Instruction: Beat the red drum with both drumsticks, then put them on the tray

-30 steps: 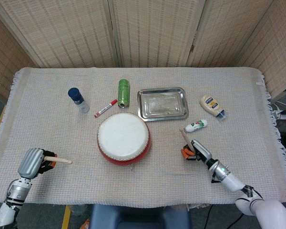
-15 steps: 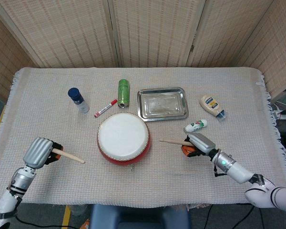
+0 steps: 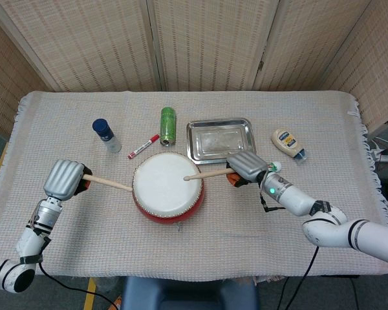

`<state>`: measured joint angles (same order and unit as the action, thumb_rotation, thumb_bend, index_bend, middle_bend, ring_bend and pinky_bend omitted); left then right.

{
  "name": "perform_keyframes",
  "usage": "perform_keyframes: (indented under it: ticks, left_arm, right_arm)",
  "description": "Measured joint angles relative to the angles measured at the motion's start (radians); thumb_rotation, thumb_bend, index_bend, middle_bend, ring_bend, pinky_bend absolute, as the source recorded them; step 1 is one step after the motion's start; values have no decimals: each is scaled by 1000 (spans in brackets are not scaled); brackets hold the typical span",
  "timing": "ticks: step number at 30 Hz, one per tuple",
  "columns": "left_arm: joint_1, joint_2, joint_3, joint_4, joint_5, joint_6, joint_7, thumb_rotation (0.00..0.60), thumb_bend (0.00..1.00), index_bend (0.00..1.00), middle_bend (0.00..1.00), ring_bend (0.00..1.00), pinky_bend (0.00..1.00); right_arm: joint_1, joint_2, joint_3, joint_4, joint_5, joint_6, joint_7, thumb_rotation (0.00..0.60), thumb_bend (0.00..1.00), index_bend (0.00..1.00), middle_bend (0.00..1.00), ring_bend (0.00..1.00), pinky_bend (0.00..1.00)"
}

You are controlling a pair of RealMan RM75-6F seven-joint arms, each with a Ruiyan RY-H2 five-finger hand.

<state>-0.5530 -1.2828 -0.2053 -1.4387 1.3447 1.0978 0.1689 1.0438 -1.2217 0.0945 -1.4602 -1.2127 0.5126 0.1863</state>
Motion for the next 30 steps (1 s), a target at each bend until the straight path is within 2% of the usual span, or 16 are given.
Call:
perform_keyframes:
  ticks: [3, 7, 10, 13, 19, 22, 26, 30]
  left_arm:
    - [-12, -1, -13, -21, -39, -7, 55, 600, 621, 1000, 1000, 1000, 1000]
    - [-29, -12, -20, -35, -75, -15, 118, 600, 620, 1000, 1000, 1000, 1000]
    - [-43, -33, -21, -36, -95, -19, 160, 600, 621, 1000, 1000, 1000, 1000]
    - [-58, -68, -20, -28, -117, -22, 200, 600, 621, 1000, 1000, 1000, 1000]
    - [-92, -162, -14, 22, -174, -34, 303, 600, 619, 1000, 1000, 1000, 1000]
    - [-109, -209, -3, 60, -192, -38, 365, 600, 620, 1000, 1000, 1000, 1000]
    - [-124, -236, 9, 89, -219, -38, 446, 600, 622, 1000, 1000, 1000, 1000]
    - [-113, -212, -5, 52, -222, 7, 429, 600, 620, 1000, 1000, 1000, 1000]
  right_arm:
    - [59, -45, -16, 44, 92, -47, -125, 600, 817, 1000, 1000, 1000, 1000]
    - [140, -101, -73, 94, 248, -79, -288, 600, 817, 1000, 1000, 1000, 1000]
    - [191, -123, -113, 99, 369, -69, -369, 600, 817, 1000, 1000, 1000, 1000]
    - [216, -119, -119, 57, 450, -13, -408, 600, 817, 1000, 1000, 1000, 1000]
    - [191, -23, -48, -105, 422, 88, -354, 600, 817, 1000, 1000, 1000, 1000]
    - [162, 21, -18, -142, 380, 107, -320, 600, 817, 1000, 1000, 1000, 1000]
    - [151, 23, -24, -133, 372, 90, -322, 600, 817, 1000, 1000, 1000, 1000]
    - [155, -3, -52, -92, 385, 67, -356, 600, 817, 1000, 1000, 1000, 1000]
